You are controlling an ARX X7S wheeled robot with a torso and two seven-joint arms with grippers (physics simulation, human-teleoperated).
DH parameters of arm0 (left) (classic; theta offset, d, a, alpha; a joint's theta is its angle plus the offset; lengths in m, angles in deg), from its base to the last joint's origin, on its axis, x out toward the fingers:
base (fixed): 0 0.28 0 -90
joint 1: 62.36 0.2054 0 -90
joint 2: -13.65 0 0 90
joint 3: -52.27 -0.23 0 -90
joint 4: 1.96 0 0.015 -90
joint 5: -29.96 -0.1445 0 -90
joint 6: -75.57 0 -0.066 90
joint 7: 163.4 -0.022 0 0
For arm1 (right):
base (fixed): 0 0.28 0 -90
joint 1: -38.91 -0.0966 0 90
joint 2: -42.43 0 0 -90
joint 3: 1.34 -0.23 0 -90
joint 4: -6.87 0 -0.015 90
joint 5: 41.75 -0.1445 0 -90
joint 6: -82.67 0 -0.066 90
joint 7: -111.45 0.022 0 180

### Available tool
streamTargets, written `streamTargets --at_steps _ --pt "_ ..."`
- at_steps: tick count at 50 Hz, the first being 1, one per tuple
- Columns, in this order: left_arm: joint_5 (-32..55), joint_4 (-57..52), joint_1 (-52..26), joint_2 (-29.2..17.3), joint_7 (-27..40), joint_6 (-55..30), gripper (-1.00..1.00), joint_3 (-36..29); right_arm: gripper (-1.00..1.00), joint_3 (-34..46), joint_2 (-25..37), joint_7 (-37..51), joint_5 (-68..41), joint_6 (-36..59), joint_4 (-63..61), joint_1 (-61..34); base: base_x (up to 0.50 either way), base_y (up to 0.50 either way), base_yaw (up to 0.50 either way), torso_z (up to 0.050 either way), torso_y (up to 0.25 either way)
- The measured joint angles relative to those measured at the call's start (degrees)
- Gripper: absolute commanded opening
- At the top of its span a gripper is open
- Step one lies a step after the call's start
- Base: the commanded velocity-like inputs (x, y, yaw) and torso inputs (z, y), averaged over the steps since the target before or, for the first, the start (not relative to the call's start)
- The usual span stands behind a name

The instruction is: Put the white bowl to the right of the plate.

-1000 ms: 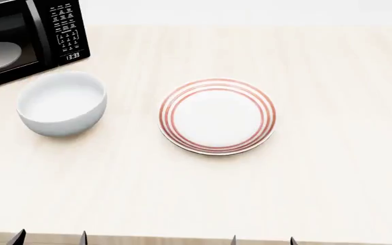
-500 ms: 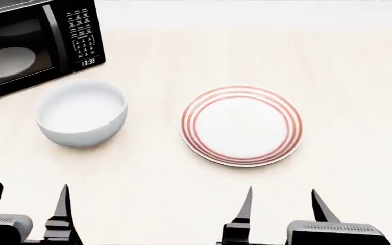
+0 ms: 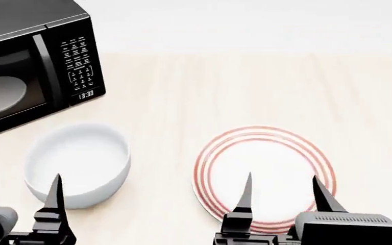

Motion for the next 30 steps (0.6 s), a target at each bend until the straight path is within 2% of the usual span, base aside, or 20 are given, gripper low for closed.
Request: streamTargets --at_steps 23,30 --pt "1.69 -0.90 0.19 -1.03 0.92 0.28 1.00 -0.24 1.00 1.26 1.06 1.06 -0.15 -1.60 0.21 0.05 0.50 -0.02 0.00 0.000 0.001" --pt "2.21 -0.72 0.04 -1.34 1.56 0.18 1.00 0.40 1.00 2.36 1.66 2.31 -0.20 3.48 0.84 -1.92 0.00 0.00 0.00 0.000 0.000"
